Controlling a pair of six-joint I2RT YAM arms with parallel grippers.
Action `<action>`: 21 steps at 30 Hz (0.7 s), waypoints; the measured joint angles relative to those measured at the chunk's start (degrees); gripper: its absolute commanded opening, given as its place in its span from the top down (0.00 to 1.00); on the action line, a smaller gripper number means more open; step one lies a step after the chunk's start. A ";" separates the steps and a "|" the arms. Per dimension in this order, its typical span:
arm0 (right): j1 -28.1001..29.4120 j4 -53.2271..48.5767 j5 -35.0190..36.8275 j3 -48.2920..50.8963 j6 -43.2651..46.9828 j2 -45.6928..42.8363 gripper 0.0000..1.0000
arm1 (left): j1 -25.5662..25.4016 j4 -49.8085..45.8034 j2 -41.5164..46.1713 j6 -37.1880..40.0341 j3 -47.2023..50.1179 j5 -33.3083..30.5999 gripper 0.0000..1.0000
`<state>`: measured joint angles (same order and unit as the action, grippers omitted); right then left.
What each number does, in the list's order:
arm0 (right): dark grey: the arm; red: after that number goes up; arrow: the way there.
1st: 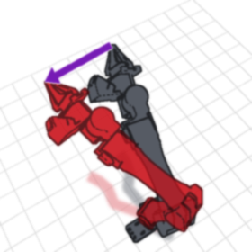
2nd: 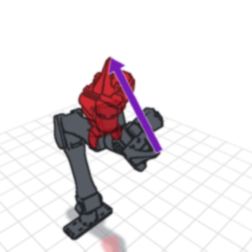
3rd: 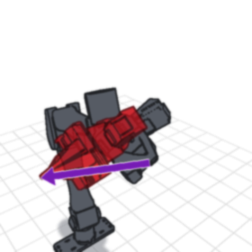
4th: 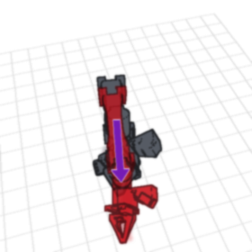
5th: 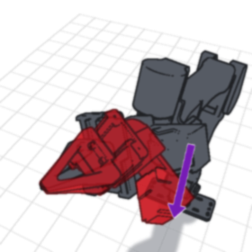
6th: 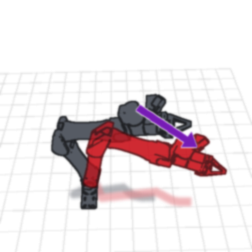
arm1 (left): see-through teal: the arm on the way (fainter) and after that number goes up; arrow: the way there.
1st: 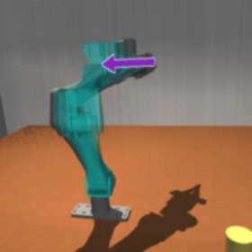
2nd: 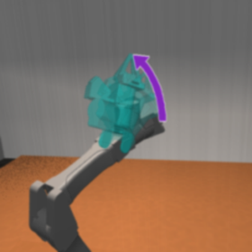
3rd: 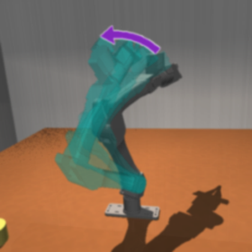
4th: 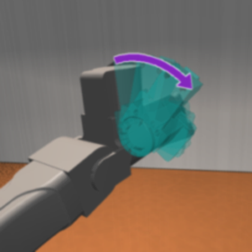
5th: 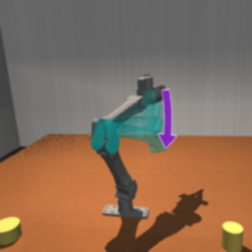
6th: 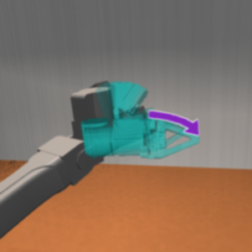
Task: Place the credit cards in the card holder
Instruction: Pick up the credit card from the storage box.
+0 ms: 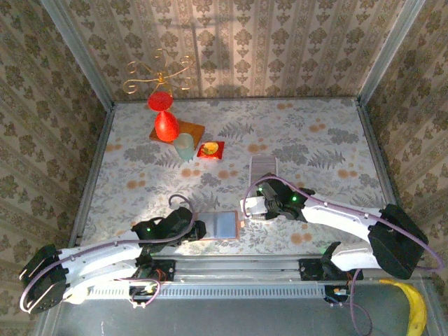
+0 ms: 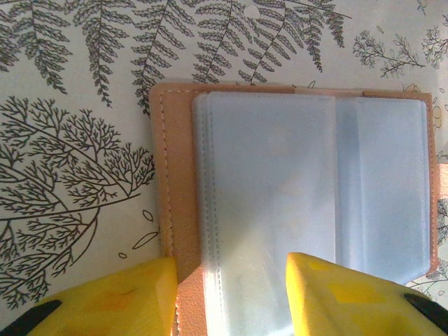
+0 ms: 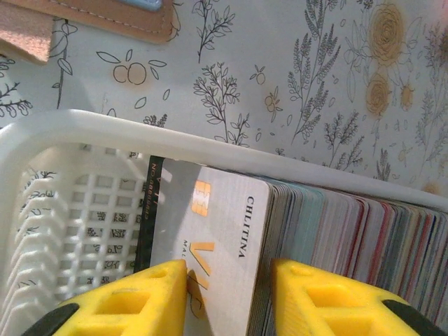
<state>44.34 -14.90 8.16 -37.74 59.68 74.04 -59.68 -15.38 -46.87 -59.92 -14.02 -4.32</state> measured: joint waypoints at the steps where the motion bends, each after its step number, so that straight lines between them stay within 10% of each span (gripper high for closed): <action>1: -0.02 -0.09 0.07 0.00 0.00 -0.24 0.65 | -0.02 0.00 0.02 0.00 0.00 -0.02 0.55; 21: 0.20 -2.03 0.37 0.00 -1.53 -4.04 0.81 | -0.50 -0.20 0.22 -0.02 0.00 0.04 0.57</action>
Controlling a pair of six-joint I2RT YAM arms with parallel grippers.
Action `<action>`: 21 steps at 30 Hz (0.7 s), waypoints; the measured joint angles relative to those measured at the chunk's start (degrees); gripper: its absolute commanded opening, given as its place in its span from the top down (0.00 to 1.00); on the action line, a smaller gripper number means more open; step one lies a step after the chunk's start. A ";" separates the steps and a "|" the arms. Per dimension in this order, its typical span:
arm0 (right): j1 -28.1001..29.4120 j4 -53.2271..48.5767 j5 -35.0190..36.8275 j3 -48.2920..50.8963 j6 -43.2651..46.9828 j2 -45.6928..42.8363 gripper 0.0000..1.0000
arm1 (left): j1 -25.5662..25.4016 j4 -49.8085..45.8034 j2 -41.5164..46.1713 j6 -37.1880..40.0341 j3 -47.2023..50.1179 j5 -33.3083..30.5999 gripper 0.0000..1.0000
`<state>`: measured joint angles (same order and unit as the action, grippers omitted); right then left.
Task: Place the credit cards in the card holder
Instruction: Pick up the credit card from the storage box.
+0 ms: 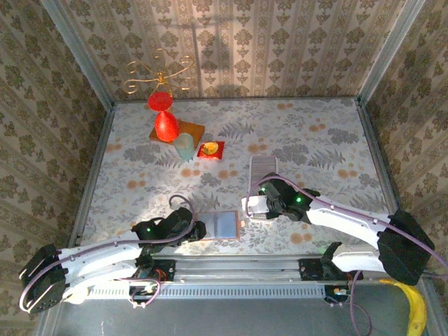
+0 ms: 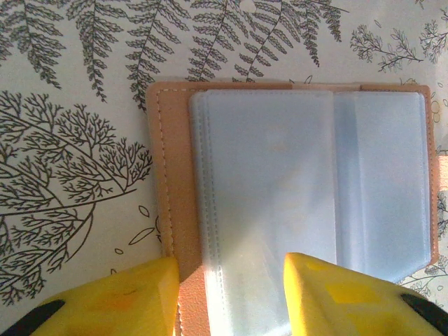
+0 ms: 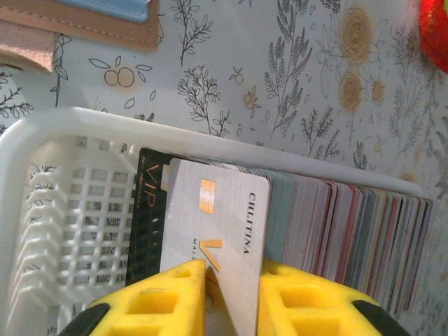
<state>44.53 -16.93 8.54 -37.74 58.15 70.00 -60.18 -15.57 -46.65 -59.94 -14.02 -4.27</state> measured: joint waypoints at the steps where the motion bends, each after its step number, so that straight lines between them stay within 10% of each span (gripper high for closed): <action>1: 0.00 -0.26 0.00 0.00 -0.24 -0.46 0.81 | -0.09 0.00 0.00 0.00 0.00 0.00 0.57; 21: 1.75 -13.05 -12.61 -4.76 -24.48 -12.72 1.00 | -0.17 -3.39 3.37 0.00 0.00 -0.15 0.57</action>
<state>46.28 -29.98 -4.08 -42.50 33.67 57.28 -60.36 -18.96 -43.29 -59.94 -14.02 -4.43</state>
